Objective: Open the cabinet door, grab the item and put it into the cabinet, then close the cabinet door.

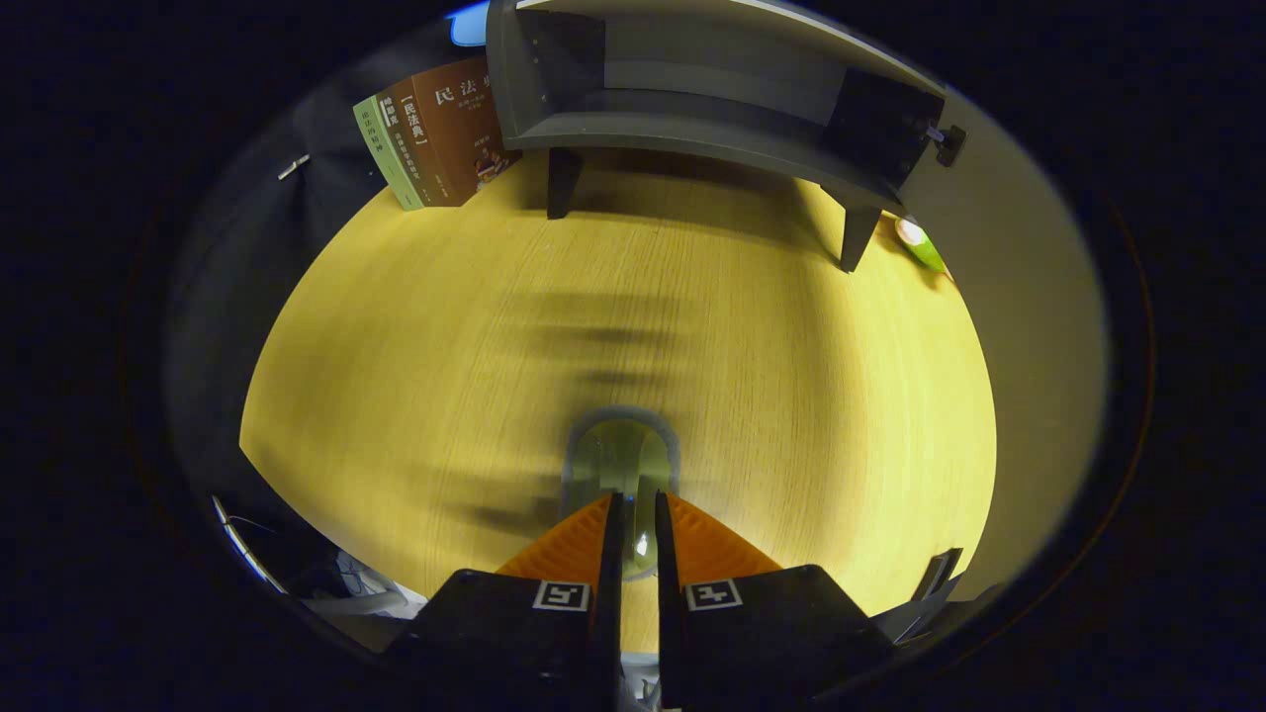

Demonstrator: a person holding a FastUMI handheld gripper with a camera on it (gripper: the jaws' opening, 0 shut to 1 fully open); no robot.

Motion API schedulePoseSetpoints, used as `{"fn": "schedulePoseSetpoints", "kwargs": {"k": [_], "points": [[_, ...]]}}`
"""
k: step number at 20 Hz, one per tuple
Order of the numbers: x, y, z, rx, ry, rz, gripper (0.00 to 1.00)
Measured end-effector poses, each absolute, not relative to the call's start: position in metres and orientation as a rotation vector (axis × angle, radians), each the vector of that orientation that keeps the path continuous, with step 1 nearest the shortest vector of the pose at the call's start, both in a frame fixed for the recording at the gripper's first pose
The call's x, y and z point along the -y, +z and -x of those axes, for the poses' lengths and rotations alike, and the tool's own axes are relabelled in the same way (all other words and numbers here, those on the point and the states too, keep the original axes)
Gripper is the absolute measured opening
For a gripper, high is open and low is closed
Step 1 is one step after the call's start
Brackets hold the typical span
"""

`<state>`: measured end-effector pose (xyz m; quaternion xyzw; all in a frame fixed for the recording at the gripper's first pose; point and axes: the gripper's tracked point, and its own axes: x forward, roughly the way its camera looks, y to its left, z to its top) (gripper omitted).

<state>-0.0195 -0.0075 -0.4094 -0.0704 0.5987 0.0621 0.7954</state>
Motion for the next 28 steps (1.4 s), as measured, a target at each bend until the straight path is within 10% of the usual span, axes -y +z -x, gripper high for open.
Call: {"fn": "schedulePoseSetpoints", "kwargs": {"k": [8,15,20,28], "points": [[-0.009,-0.413,0.011,-1.303,0.139,0.100,0.41],[-0.008,-0.445,0.010,-1.344,0.107,0.146,0.41],[-0.003,-0.441,0.009,-1.367,0.067,0.097,0.20],[-0.010,-0.308,-0.062,-1.130,0.079,0.005,0.20]]}}
